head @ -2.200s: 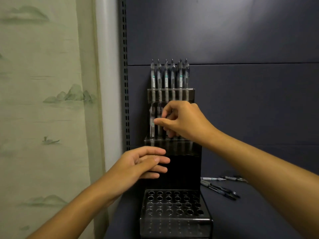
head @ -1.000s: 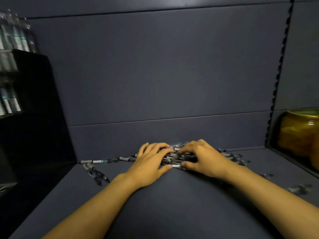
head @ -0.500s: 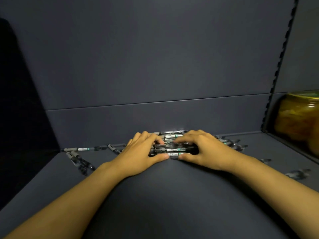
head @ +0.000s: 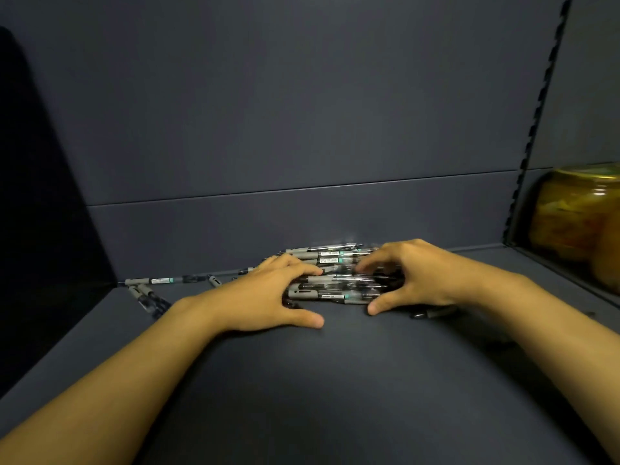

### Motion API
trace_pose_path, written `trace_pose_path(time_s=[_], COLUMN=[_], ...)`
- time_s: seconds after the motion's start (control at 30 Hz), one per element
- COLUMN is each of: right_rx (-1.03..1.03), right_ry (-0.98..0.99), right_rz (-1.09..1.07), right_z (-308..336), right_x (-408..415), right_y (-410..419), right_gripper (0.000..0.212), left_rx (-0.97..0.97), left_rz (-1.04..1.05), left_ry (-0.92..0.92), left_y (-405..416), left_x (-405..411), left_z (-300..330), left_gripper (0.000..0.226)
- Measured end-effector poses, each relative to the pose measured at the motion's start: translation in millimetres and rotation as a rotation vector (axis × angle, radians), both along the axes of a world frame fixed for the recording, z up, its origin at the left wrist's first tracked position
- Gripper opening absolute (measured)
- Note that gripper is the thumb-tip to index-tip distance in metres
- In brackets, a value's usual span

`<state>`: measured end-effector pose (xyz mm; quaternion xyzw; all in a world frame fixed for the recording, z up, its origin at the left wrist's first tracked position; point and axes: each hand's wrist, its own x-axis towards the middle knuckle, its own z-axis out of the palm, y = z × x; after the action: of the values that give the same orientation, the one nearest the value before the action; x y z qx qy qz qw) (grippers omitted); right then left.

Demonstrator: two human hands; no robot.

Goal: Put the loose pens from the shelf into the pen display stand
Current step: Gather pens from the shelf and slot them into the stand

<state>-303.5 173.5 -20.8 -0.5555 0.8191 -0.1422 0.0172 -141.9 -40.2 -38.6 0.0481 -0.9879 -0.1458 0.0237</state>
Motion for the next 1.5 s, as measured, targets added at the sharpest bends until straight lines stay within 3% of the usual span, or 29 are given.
trace_pose_path(time_s=[0.17, 0.37, 0.6, 0.77, 1.2, 1.33, 1.5], right_rx=[0.0, -0.055, -0.089, -0.102, -0.157, -0.141, -0.124], right_ry=[-0.064, -0.121, -0.106, -0.104, -0.113, -0.103, -0.044], right_rz=[-0.028, -0.008, 0.032, 0.057, 0.111, 0.071, -0.01], right_z=[-2, -2, -4, -11, -16, -9, -5], right_x=[-4, -2, 2, 3, 12, 5, -4], right_y=[4, 5, 3, 0, -14, -5, 0], right_gripper=[0.06, 0.051, 0.021, 0.016, 0.015, 0.019, 0.026], left_rx=[0.122, 0.284, 0.126, 0.14, 0.028, 0.011, -0.075], left_rz=[-0.005, 0.065, 0.122, 0.041, -0.07, -0.062, -0.064], left_ry=[0.021, 0.023, 0.028, 0.081, 0.211, 0.128, -0.068], left_y=[-18, -39, -40, -33, 33, 34, 23], left_x=[10, 19, 22, 22, -15, -18, -17], left_z=[10, 16, 16, 13, -8, -2, 21], left_gripper=[0.079, 0.057, 0.03, 0.025, 0.037, 0.048, 0.083])
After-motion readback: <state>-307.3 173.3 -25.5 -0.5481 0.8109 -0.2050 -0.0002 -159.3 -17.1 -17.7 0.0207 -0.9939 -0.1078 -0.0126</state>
